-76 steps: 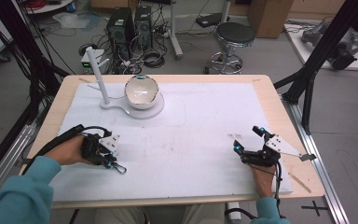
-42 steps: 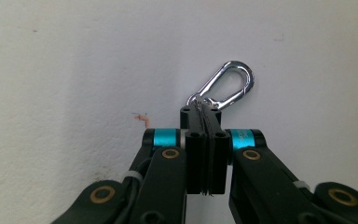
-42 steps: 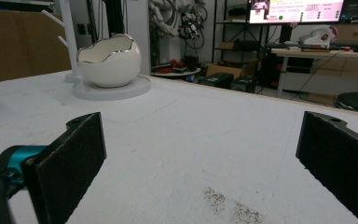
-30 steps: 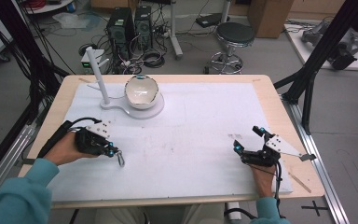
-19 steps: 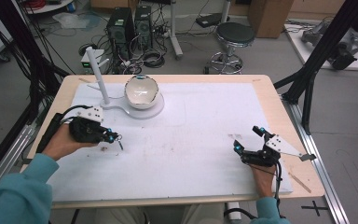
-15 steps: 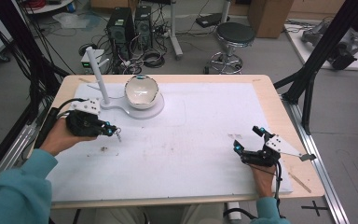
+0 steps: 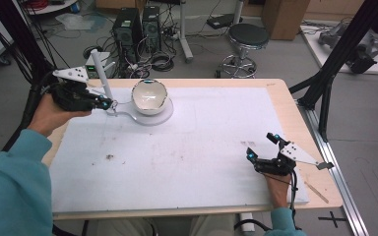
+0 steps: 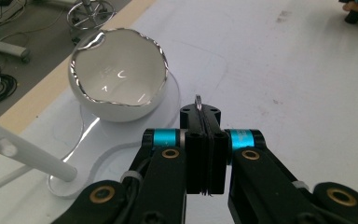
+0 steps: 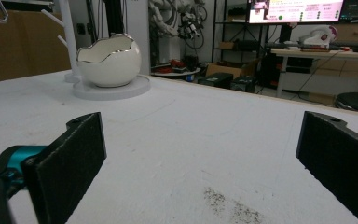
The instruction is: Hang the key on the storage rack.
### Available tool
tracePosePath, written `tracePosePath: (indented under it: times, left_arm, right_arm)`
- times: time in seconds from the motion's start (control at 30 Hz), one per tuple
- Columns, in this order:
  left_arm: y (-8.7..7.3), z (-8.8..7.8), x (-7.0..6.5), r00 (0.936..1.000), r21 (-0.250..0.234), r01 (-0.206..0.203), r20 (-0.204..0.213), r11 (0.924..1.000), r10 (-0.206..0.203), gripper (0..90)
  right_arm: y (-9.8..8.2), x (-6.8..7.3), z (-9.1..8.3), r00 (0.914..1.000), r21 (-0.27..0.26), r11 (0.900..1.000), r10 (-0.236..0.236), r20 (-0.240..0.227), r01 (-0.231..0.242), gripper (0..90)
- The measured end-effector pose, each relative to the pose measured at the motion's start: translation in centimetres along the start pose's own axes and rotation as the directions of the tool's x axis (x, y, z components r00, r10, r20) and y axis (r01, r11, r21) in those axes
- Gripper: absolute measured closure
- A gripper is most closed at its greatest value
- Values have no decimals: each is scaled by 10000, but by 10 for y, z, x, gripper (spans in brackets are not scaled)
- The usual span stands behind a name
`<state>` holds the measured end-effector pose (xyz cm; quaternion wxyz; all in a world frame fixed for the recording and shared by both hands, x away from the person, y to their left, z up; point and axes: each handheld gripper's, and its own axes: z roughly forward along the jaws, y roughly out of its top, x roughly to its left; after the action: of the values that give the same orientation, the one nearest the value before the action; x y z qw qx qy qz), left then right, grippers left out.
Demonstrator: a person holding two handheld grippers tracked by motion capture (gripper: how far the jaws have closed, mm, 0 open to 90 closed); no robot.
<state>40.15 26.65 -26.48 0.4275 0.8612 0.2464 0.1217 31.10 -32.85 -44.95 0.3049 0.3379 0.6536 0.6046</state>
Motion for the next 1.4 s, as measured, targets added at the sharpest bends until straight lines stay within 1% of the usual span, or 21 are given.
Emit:
tracePosePath:
  times: [0.1, 0.17, 0.2, 0.23, 0.3, 0.33, 0.4, 0.5, 0.6, 0.67, 0.7, 0.77, 0.8, 0.9, 0.93, 1.1, 1.13, 1.23, 1.3, 1.33, 1.4]
  left_arm:
    - [8, -6, 7, 9999, 57, 24, -120, 10000, -23, 887]
    - [11, -9, 10, 9995, 58, 31, -301, 10000, -29, 887]
    - [13, -11, 13, 9995, -41, 95, -315, 9999, -96, 887]
    - [15, -12, 16, 9989, -62, 115, -455, 9999, -118, 887]
    - [17, -14, 21, 9981, -164, 325, -518, 9993, -333, 888]
    - [18, -15, 24, 9976, -113, 359, -581, 9993, -365, 888]
    - [19, -15, 31, 9957, -92, 712, -596, 9974, -716, 887]
    - [20, -16, 40, 9935, -56, 923, -665, 9957, -925, 887]
    - [18, -15, 48, 9901, -9, 1194, -741, 9928, -1192, 887]
    - [16, -14, 54, 9895, 87, 1279, -696, 9917, -1270, 887]
    - [15, -13, 56, 9872, 136, 1398, -788, 9901, -1384, 888]
    - [13, -10, 60, 9867, 229, 1464, -742, 9890, -1444, 887]
    - [13, -9, 62, 9860, 323, 1465, -855, 9887, -1433, 887]
    - [11, -5, 66, 9847, 393, 1517, -928, 9876, -1475, 887]
    - [11, -4, 66, 9846, 377, 1544, -886, 9873, -1506, 887]
    - [8, 2, 73, 9828, 681, 1590, -1062, 9849, -1513, 887]
    - [7, 3, 74, 9829, 684, 1607, -1024, 9846, -1533, 887]
    - [4, 6, 77, 9801, 698, 1751, -1070, 9821, -1672, 887]
    - [2, 8, 79, 9777, 792, 1829, -1192, 9799, -1729, 887]
    - [1, 8, 80, 9776, 801, 1832, -1194, 9798, -1731, 887]
    - [-3, 10, 82, 9749, 813, 1952, -1248, 9774, -1843, 887]
  right_arm:
    - [0, 0, 0, 10000, 21, 10000, 65, 23, -65, 6]
    - [0, 0, 0, 10000, 16, 10000, 30, 16, -31, 7]
    - [0, 0, 0, 10000, 9, 10000, -10, -6, 10, 7]
    - [0, 0, 0, 10000, 7, 10000, -19, 4, 19, 6]
    - [0, 0, 0, 10000, 4, 10000, 5, 2, -5, 6]
    - [0, 0, 0, 10000, 22, 10000, 47, 10, -47, 7]
    - [0, 0, 0, 10000, 20, 10000, 36, 13, -36, 6]
    - [0, 0, 0, 10000, 21, 10000, 54, 15, -54, 7]
    - [0, 0, 0, 10000, 5, 10000, -20, 9, 20, 7]
    - [0, 0, 0, 10000, 5, 10000, -18, 18, 18, 6]
    - [0, 0, 0, 10000, -3, 10000, -36, 24, 36, 7]
    - [0, 0, 0, 10000, 5, 10000, 1, 14, -1, 7]
    - [0, 0, 0, 10000, 5, 10000, -9, 19, 9, 6]
    - [0, 0, 0, 10000, 1, 10000, -36, 22, 36, 7]
    - [0, 0, 0, 10000, -3, 10000, 9, 6, -9, 6]
    - [0, 0, 0, 10000, 20, 10000, 18, 3, -18, 6]
    - [0, 0, 0, 10000, 11, 10000, 30, 4, -30, 6]
    - [0, 0, 0, 10000, -10, 10000, 13, 2, -13, 6]
    - [0, 0, 0, 10000, 13, 10000, -7, -4, 7, 6]
    - [0, 0, 0, 10000, 4, 10000, 2, 6, -2, 6]
    - [0, 0, 0, 10000, 26, 10000, 13, 22, -13, 6]
